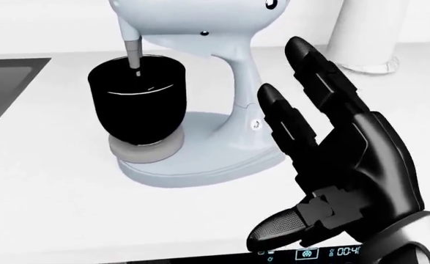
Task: Open the stand mixer head.
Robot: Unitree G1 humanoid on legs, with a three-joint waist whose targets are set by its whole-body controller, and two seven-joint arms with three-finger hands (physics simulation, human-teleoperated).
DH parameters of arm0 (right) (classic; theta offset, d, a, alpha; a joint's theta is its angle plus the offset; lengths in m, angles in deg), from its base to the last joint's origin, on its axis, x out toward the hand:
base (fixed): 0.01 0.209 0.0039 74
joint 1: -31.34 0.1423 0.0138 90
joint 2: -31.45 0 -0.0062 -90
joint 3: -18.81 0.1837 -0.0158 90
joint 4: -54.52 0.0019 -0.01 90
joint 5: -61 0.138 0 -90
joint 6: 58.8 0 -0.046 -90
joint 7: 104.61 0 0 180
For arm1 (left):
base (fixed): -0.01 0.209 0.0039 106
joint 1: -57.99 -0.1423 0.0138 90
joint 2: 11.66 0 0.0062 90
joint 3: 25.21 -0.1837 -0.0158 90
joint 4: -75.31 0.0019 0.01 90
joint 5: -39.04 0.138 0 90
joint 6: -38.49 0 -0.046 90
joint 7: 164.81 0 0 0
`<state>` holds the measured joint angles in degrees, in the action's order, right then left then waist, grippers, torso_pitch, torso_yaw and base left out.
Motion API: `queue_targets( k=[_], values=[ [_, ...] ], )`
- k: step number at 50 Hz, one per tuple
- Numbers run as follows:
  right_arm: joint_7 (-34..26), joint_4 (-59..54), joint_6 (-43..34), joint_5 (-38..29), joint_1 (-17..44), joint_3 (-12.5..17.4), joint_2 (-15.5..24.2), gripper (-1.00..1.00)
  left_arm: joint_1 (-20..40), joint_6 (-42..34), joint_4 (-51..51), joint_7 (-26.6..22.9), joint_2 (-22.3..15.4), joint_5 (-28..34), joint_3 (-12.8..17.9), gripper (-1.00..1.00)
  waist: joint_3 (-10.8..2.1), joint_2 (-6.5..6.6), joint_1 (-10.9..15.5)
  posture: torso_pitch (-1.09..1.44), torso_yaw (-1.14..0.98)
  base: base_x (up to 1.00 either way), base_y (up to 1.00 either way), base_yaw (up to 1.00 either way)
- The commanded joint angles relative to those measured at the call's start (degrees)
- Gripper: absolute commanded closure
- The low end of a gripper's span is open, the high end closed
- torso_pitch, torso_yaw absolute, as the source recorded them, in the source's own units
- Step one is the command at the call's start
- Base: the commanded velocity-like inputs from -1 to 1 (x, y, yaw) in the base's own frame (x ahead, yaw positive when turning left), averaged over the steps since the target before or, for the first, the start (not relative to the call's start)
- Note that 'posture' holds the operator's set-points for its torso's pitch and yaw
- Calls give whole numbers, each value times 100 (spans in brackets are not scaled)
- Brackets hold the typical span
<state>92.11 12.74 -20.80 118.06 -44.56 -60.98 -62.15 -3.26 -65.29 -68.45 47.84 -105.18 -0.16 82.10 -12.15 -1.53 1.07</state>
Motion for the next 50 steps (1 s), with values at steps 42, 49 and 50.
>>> queue_targets(
  k=[42, 49, 50],
  values=[
    [-1287, -392, 237, -1529, -339, -223, -585, -100, 132, 148, 193, -152, -23, 136, 12, -100, -88, 70, 0, -29, 0, 0, 0, 0],
    [-1381, -476, 304, -1680, -357, -310, -686, -100, 111, 172, 200, -163, -12, 139, 4, -100, -92, 77, -3, -29, 0, 0, 0, 0],
    [-1389, -493, 316, -1702, -356, -321, -691, -100, 103, 176, 201, -172, -7, 147, -2, -100, -93, 79, -4, -29, 0, 0, 0, 0]
  ],
)
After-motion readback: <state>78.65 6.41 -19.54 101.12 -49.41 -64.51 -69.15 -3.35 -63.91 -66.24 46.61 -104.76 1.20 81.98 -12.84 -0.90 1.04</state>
